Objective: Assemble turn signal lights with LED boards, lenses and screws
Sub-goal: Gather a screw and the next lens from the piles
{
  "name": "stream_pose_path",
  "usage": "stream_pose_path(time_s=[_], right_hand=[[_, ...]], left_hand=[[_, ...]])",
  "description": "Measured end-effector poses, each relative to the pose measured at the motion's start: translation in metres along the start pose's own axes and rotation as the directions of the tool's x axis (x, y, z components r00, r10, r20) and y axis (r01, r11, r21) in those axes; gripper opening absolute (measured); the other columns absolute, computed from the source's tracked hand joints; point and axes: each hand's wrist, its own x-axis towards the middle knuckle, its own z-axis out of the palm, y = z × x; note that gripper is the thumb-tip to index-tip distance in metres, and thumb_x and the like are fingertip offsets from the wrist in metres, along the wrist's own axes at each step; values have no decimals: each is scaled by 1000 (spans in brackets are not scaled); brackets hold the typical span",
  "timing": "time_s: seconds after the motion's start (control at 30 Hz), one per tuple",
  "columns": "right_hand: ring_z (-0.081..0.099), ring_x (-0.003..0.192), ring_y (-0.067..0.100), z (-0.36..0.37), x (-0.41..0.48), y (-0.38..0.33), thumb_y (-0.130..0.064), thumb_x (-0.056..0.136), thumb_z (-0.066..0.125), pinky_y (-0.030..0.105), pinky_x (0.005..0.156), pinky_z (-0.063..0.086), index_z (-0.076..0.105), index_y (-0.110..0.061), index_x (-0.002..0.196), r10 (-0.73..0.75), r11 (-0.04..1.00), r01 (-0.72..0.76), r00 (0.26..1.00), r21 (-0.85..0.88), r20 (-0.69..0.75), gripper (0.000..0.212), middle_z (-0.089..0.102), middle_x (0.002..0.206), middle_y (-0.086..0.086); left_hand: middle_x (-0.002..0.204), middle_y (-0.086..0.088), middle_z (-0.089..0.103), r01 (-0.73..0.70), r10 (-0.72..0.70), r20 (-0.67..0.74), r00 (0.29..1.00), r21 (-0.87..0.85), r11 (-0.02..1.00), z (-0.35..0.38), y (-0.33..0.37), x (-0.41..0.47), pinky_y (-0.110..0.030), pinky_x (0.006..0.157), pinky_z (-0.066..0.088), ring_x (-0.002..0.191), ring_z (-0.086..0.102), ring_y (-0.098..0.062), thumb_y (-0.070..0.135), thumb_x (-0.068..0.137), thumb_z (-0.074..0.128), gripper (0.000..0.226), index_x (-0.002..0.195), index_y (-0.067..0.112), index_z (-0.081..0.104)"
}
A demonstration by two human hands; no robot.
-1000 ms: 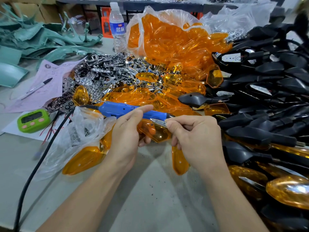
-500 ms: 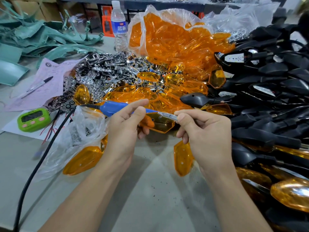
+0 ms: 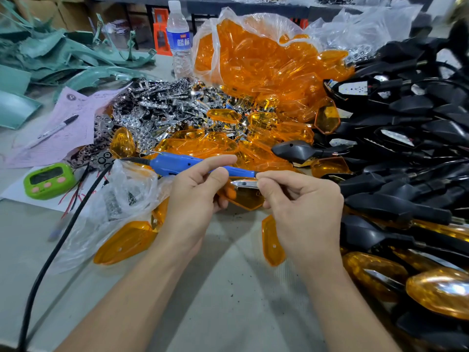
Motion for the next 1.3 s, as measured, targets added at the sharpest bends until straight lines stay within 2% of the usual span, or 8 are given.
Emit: stream_pose_path(time_s=[0.27, 0.4, 0.47, 0.6, 0.9, 1.03, 1.2, 1.3], right_hand=[[73, 75, 5, 3, -1, 1, -22, 89, 79, 33, 66, 63, 83, -31, 99, -16, 999, 17, 1000, -39, 11, 14, 75, 84, -23], [72, 72, 7, 10, -4, 0, -23, 90, 79, 32, 67, 62, 84, -30, 97, 1, 999, -1, 1000, -43, 20, 12, 74, 76, -22], [71, 69, 7, 13, -6, 1, -22, 90, 79, 28, 64, 60, 84, -28, 97, 7, 999, -6, 1000, -53, 13, 10, 73, 73, -20], [69, 74, -2, 15, -7, 3, -22, 88, 81, 15, 68, 56, 84, -28, 95, 2, 990, -1, 1000, -138, 8, 9, 68, 70, -28], [68, 67, 1, 14, -7, 6, -28, 88, 81, 20, 64, 56, 83, -33, 95, 142, 985, -131, 985, -115, 94, 8, 70, 69, -26], [68, 63, 5, 14, -6, 6, -27, 87, 81, 32, 66, 61, 83, -32, 94, 144, 983, -133, 986, -125, 82, 8, 71, 70, -25], [70, 58, 11, 12, -2, 7, -20, 86, 82, 29, 59, 59, 80, -40, 76, 252, 963, -260, 962, 71, 108, 23, 74, 69, -14], [71, 60, 15, 12, 1, 4, -15, 86, 83, 23, 59, 55, 79, -23, 104, 465, 806, -515, 856, 292, 226, 20, 77, 74, 1]], left_hand=[[63, 0, 55, 140, -142, -21, 990, -92, 986, 2, -2, 0, -17, 49, 42, 56, 49, -10, 18, 106, 53, 33, 94, 21, 84], [84, -14, 53, 183, -177, 54, 983, -132, 974, 9, -5, -4, -34, 72, 54, 76, 53, -25, 27, 102, 62, 22, 86, 21, 76], [79, -8, 57, 154, -148, 60, 987, -115, 981, 9, -5, -4, -25, 62, 54, 69, 57, -15, 24, 102, 62, 24, 82, 24, 76], [78, -6, 64, 56, -58, 5, 998, 199, 978, 5, -10, 0, -20, 53, 44, 66, 54, -12, 25, 103, 61, 24, 88, 30, 79], [91, -13, 71, 174, -174, 18, 985, -1, 985, -1, -9, 0, -21, 53, 46, 80, 59, -24, 23, 90, 69, 19, 105, 17, 79], [90, -8, 71, 189, -189, 12, 982, -39, 981, 1, -9, 1, -20, 51, 46, 72, 60, -16, 11, 98, 64, 25, 121, 17, 72], [81, -2, 70, 67, -66, 5, 998, -52, 996, 2, -11, 4, -23, 53, 46, 67, 61, -14, 8, 96, 67, 29, 121, 22, 64], [74, -3, 69, -14, 14, 16, 1000, -41, 999, -1, -9, 5, -22, 50, 46, 63, 60, -16, 14, 91, 74, 30, 116, 24, 62]])
